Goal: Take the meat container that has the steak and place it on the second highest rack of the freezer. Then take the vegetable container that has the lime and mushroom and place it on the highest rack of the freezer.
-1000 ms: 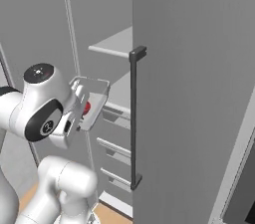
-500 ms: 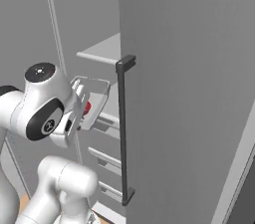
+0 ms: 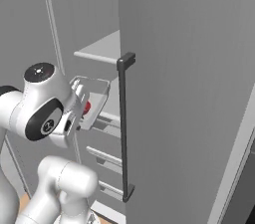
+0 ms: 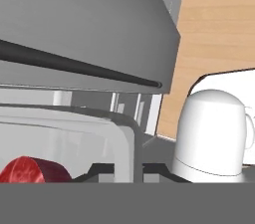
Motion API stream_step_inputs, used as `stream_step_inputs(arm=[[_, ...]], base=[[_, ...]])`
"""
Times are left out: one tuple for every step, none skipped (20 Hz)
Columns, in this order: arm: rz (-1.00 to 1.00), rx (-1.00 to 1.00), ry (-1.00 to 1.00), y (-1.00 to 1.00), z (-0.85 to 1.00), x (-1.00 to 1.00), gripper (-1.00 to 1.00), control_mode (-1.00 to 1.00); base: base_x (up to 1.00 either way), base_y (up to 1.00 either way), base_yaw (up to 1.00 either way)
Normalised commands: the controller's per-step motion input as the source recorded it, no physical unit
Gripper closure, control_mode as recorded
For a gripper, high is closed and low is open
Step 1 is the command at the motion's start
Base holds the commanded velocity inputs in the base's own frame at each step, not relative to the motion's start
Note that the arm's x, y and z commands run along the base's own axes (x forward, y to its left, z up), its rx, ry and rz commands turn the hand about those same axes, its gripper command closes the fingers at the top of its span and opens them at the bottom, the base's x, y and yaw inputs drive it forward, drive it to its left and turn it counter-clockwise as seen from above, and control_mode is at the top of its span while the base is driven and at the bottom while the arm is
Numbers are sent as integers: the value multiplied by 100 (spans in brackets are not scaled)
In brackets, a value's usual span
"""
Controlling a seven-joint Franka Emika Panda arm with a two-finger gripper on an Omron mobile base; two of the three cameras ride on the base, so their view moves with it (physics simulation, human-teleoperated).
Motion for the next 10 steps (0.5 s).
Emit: stream_step_inputs(arm=[[-9, -4, 0, 52, -21, 10, 100, -100], [-9, -4, 0, 54, -28, 17, 100, -100], [-13, -3, 0, 43, -34, 34, 100, -100], [-20, -2, 3, 20, -49, 59, 100, -100], [-21, -5, 1, 27, -59, 59, 100, -100], [-19, -2, 0, 17, -56, 61, 100, -100], [-18, -1, 0, 9, -54, 64, 100, -100], [-17, 0, 0, 0, -43, 66, 100, -100], [-13, 0, 0, 0, -34, 67, 100, -100], [-9, 0, 0, 0, -17, 64, 100, -100]], base=[[0, 0, 0], [0, 0, 0], [0, 0, 0], [0, 0, 0], [0, 0, 0], [0, 0, 0], [0, 0, 0], [0, 0, 0], [0, 0, 0], [0, 0, 0]])
